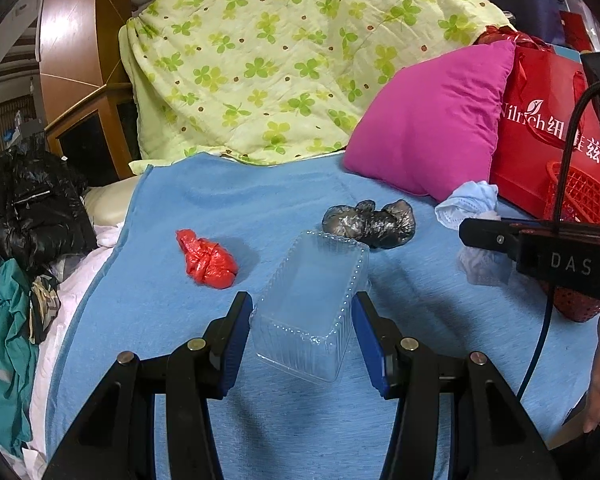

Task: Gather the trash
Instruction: 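Carry the clear plastic box and light-blue cloth over the red mesh basket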

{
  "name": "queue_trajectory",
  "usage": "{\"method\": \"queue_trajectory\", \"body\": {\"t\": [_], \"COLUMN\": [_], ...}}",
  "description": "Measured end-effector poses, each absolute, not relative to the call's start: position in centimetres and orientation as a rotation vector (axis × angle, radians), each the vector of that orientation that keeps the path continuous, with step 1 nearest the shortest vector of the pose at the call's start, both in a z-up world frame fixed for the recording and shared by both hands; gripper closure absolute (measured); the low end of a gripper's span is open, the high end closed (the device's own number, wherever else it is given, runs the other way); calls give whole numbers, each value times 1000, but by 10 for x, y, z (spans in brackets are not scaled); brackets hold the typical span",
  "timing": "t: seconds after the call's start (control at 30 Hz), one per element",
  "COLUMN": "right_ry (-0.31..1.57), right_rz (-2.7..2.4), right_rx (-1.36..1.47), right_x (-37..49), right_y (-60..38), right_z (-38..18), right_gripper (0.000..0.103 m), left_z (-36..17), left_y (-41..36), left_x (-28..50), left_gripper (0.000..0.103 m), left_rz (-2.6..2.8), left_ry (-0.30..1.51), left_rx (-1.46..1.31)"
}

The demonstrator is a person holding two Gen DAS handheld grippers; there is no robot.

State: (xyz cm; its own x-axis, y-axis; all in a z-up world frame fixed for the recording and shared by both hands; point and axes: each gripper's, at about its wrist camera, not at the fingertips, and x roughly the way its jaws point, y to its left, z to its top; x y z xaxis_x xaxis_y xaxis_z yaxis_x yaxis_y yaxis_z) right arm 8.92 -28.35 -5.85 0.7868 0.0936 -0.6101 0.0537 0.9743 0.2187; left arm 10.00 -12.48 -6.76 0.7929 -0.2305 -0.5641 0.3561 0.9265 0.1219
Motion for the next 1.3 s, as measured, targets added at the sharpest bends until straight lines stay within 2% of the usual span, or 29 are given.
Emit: {"method": "queue_trajectory", "body": {"t": [1.3], "right_ry": [386], "right_rz": [-58], "right_rx": [345], "right_x": [1], "right_y": [-364], "right_z": [-1], "right_gripper": [75], "left_z": [-7], "left_y": [-215], "left_x": [38], "left_gripper": [50], "left_rz": [-400], "left_ry": [446], "left_rx": [367]}}
